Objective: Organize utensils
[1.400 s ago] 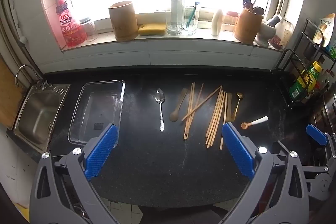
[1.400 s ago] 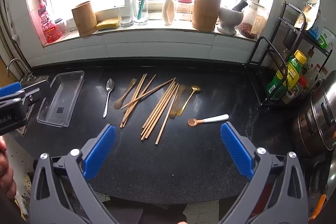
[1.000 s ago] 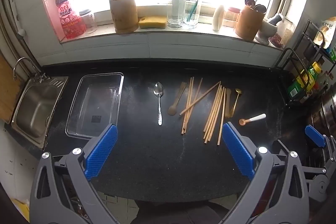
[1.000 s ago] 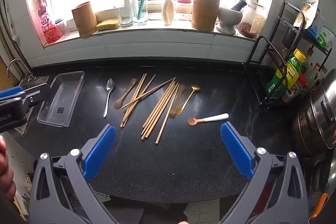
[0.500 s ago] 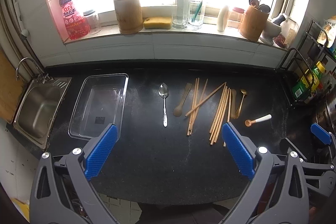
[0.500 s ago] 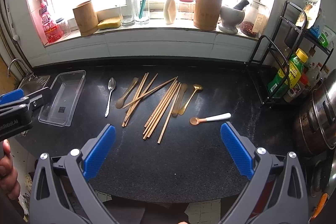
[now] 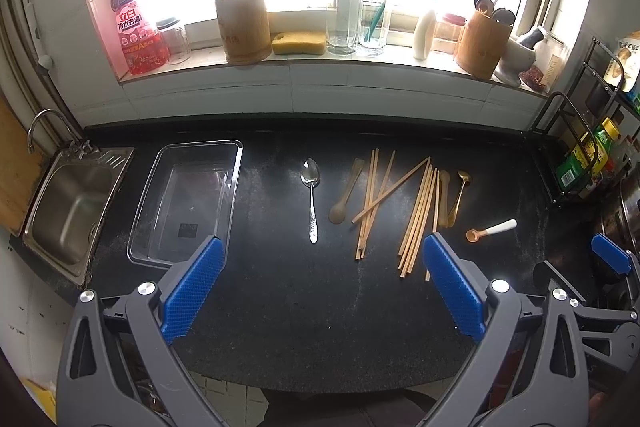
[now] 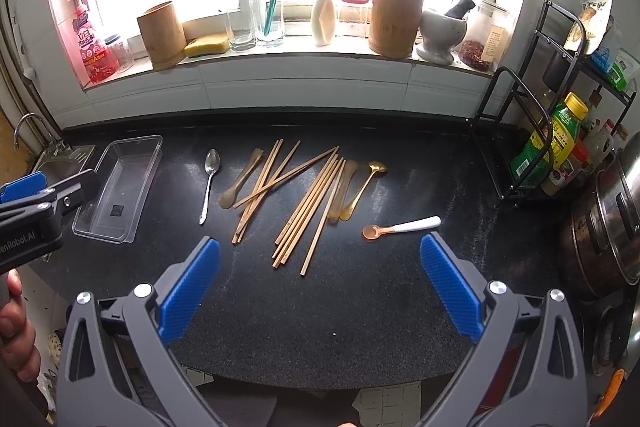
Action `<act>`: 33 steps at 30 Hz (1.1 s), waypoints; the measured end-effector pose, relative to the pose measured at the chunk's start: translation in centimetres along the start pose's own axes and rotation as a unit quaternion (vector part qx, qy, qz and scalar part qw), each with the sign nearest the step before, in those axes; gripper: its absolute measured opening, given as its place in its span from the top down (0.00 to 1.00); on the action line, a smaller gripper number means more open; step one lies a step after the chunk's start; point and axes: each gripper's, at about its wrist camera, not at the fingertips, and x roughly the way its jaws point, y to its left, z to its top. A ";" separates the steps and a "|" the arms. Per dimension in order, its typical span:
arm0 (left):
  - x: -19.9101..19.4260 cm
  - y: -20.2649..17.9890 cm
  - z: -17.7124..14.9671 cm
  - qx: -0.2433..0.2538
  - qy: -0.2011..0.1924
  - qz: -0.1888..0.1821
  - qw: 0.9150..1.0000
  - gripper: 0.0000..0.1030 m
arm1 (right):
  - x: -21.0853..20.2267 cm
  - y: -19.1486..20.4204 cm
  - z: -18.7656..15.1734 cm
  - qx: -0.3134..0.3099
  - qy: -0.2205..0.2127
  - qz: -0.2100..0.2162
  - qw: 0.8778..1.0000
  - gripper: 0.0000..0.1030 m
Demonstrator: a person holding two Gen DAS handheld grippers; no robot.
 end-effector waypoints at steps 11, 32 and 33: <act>0.2 -0.2 -0.1 0.000 0.000 0.000 1.000 0.06 | -0.1 0.0 0.0 0.000 0.000 -0.001 1.000 0.06; 0.1 -0.3 0.0 0.002 0.003 -0.003 1.000 0.06 | -0.1 -0.1 0.1 0.002 -0.002 0.000 1.000 0.06; 0.1 -0.3 0.0 0.002 0.003 -0.003 1.000 0.06 | -0.1 -0.1 0.1 0.002 -0.002 0.000 1.000 0.06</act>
